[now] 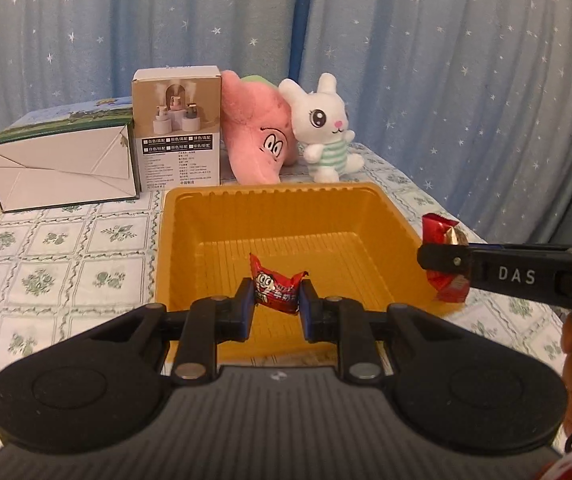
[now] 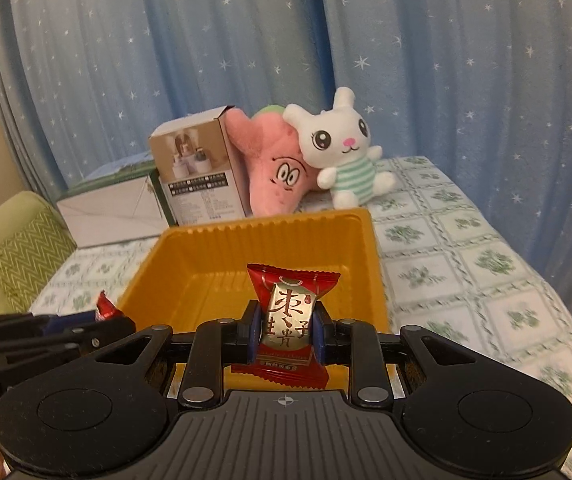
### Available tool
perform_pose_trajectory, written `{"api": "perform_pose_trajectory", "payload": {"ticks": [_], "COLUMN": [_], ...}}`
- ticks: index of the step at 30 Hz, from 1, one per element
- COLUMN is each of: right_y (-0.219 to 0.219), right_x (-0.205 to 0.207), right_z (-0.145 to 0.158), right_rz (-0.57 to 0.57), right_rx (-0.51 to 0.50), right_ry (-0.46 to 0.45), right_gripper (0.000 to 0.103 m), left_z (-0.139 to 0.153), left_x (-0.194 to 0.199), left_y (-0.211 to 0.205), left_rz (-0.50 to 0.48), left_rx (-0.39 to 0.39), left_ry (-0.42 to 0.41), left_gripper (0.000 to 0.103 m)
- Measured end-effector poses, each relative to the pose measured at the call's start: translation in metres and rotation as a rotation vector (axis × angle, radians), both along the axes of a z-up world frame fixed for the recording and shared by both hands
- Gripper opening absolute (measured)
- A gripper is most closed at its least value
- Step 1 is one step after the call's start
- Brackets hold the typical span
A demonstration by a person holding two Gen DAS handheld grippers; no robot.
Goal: Organize snacks
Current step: 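Carry both red candies over the orange tray, then open both grippers to drop the red candies into the orange tray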
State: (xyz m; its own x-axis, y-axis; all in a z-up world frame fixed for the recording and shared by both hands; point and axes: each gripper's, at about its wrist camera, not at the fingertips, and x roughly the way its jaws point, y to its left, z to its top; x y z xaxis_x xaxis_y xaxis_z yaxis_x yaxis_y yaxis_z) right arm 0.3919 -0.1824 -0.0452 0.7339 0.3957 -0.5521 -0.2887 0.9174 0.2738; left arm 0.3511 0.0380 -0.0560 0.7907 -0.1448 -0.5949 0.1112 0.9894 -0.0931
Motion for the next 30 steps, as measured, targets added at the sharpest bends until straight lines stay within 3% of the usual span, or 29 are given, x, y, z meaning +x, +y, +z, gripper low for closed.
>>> {"api": "perform_pose_trajectory", "payload": {"ticks": [12, 15, 17, 30], "right_y": [0.019, 0.019, 0.019, 0.019], "right_x": [0.044, 0.047, 0.047, 0.045], "right_z": [-0.019, -0.023, -0.025, -0.024], "right_rz": [-0.007, -0.006, -0.007, -0.012], "right_rx": [-0.007, -0.005, -0.001, 0.011], "right_ry": [0.039, 0.055, 0.065, 0.063], "right_gripper": [0.026, 0.026, 0.026, 0.026], "left_z": [-0.017, -0.019, -0.019, -0.013], "left_x": [0.039, 0.041, 0.041, 0.037], "left_y": [0.018, 0.020, 0.023, 0.037], "left_rz": [0.029, 0.037, 0.044, 0.090], "left_rx": [-0.026, -0.033, -0.045, -0.051], "left_ry": [0.040, 0.043, 0.045, 0.032], "left_gripper": [0.022, 0.029, 0.044, 0.054]}}
